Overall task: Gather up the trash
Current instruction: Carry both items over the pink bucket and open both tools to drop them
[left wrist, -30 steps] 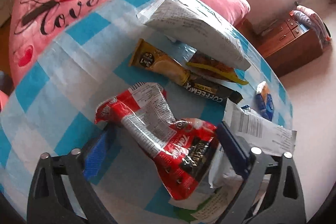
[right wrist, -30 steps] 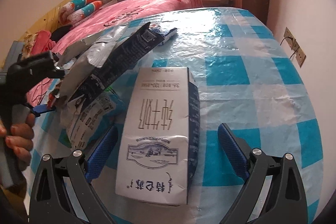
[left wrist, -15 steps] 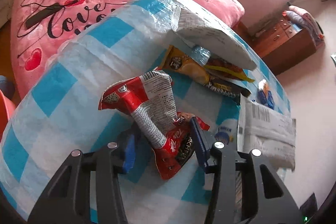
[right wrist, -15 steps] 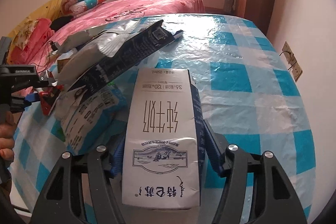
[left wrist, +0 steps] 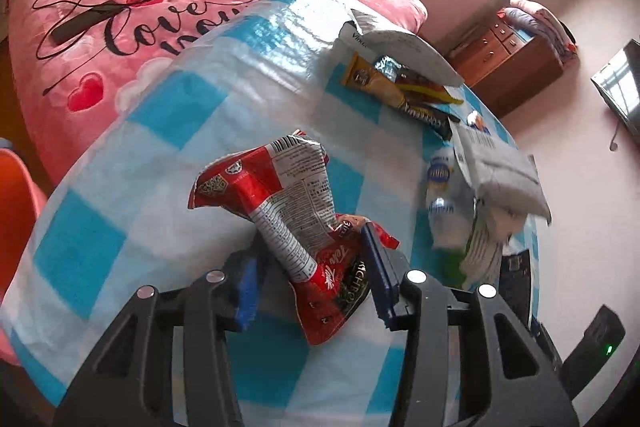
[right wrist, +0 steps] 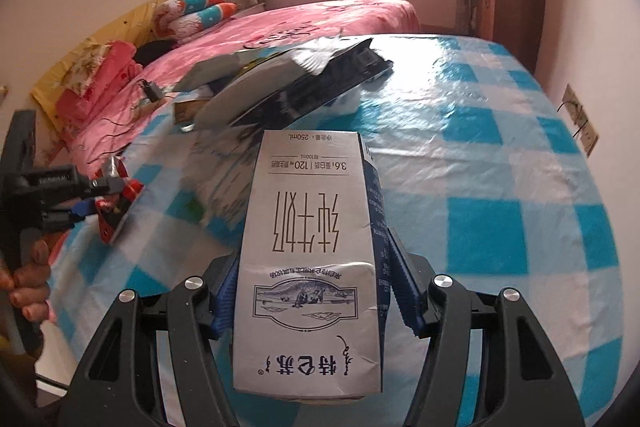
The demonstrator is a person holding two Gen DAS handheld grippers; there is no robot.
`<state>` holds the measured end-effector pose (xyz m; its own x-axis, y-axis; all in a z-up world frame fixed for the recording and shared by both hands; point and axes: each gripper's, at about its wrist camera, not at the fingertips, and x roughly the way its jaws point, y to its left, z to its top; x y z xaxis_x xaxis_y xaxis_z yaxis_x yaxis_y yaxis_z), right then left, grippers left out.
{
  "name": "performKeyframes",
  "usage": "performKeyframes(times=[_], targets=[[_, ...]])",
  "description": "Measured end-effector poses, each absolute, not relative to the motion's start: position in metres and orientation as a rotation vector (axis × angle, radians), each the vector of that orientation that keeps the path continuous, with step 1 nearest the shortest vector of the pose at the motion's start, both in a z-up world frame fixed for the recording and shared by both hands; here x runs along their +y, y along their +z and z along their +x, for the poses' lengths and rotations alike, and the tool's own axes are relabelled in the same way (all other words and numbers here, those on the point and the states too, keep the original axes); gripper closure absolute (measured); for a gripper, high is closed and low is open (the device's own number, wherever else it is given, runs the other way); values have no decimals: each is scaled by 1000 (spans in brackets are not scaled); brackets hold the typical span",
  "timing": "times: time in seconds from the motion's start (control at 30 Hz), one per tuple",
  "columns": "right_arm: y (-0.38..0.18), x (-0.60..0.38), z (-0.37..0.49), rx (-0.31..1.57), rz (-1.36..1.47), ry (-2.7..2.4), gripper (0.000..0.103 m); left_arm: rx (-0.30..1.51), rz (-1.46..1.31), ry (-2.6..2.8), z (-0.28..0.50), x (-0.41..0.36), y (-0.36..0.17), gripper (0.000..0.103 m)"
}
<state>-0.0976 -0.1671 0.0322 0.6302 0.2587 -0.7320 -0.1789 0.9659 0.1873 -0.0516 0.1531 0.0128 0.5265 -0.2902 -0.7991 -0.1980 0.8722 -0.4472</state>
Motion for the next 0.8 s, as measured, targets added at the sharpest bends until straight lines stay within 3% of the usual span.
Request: performKeyframes(times=[0.4,0.8], targets=[[61,-83,-103,907,146,511,39,925,-483,-21,-116,205,34,56],[72,116,-94,997,17,932,39,870,-539,275,-184,335,19,56]])
